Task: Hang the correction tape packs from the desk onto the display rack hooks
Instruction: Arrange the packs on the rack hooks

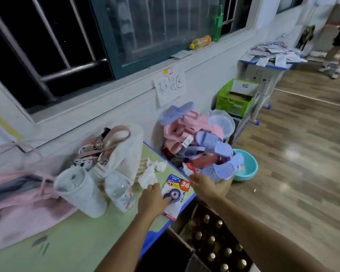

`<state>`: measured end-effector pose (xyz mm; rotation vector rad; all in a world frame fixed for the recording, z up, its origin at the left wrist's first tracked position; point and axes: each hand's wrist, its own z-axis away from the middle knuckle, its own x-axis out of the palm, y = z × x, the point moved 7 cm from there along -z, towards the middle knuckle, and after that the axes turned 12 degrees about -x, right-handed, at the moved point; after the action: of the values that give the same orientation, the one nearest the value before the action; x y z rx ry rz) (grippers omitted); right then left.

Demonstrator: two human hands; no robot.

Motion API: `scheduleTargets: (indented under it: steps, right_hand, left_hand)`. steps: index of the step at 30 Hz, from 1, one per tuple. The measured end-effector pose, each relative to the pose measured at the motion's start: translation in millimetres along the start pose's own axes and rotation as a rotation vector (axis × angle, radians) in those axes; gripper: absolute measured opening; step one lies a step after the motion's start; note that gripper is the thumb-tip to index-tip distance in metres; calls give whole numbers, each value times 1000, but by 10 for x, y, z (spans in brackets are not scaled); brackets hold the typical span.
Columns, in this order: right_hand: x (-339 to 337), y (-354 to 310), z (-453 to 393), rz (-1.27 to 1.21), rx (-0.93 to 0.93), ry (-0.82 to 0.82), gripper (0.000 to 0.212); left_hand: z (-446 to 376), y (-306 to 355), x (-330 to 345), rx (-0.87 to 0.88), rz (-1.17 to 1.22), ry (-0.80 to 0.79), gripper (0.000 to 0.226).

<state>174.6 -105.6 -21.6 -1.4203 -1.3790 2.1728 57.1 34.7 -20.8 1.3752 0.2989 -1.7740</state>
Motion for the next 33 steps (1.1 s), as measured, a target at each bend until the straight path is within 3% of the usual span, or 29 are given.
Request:
scheduleTargets:
  steps: [5,11,16,20,25,28,33]
  right_hand:
    - [336,300,-215,-8,175,-48,38]
    - [470,509,-400,23,259,-101,45]
    - [474,620,-400,72,267,-123,43]
    - [381,639,-330,-74,239,34,48]
    - [208,858,-158,-554,382,281,34]
    - [70,953,16,-669,438,314,7]
    - [-441,1159,310,-721,427,465,15]
  left_hand:
    - [-285,-111,401,-83,-132,-89,82]
    - [-390,-32,573,-13,-287,52,50]
    - [-493,51,630,-2,-256,1,65]
    - [-508,48,677,-12,-192,-36,80]
    - [-385,233,708,1,118,-64,68]
    - [-303,488,748,65,178,-79,68]
    - [-123,1089,858,260,213,-152,69]
